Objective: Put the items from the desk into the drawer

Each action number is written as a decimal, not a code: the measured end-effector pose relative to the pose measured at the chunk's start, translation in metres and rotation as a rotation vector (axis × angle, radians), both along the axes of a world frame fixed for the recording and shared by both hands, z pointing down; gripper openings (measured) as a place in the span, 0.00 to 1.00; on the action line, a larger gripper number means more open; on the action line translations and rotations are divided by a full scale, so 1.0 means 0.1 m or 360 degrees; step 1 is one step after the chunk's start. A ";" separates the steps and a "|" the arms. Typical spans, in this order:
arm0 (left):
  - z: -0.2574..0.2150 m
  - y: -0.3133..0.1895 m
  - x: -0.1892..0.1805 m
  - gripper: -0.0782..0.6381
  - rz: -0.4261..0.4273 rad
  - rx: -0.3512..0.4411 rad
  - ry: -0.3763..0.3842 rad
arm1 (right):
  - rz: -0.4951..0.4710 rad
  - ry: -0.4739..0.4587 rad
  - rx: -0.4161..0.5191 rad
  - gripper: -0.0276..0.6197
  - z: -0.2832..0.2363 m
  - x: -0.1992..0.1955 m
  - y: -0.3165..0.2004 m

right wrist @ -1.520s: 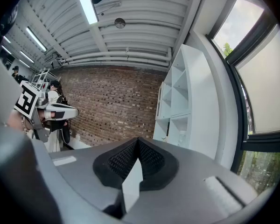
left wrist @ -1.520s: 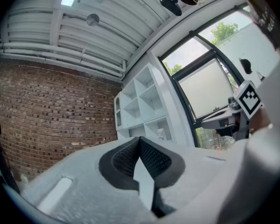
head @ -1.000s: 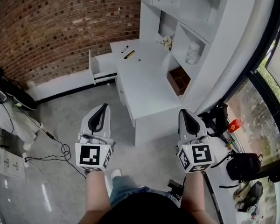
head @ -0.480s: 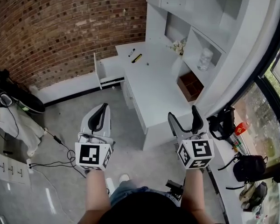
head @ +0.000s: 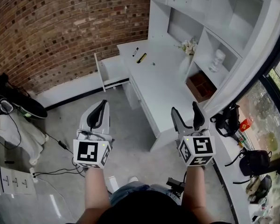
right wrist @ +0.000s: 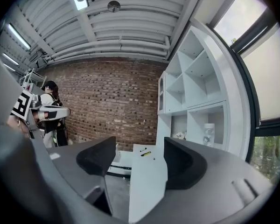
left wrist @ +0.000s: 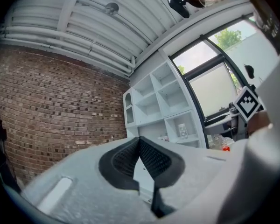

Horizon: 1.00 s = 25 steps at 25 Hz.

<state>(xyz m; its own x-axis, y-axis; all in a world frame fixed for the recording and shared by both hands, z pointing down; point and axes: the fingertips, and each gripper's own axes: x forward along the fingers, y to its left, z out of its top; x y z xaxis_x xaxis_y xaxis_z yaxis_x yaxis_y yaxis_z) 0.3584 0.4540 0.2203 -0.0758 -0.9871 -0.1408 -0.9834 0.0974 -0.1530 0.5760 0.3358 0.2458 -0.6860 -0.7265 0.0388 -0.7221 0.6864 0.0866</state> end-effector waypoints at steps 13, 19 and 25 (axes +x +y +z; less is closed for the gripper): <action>0.19 -0.34 -0.51 0.11 0.0049 -0.0023 0.0077 | 0.0080 0.0109 -0.0019 0.53 0.11 -0.38 -0.29; 0.20 -0.49 -0.78 0.11 -0.0012 0.0007 0.0100 | 0.0056 0.0079 -0.0026 0.52 0.15 -0.60 -0.57; 0.33 -0.88 -1.12 0.11 -0.0025 -0.0033 0.0096 | 0.0025 0.0083 -0.0053 0.51 0.29 -1.00 -0.98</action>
<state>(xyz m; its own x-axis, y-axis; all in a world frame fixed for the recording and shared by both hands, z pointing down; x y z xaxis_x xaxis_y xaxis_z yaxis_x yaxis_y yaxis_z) 0.2468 0.3661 0.2533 -0.0991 -0.9884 -0.1151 -0.9892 0.1104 -0.0960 0.4764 0.2379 0.2752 -0.6711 -0.7348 0.0986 -0.7278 0.6783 0.1014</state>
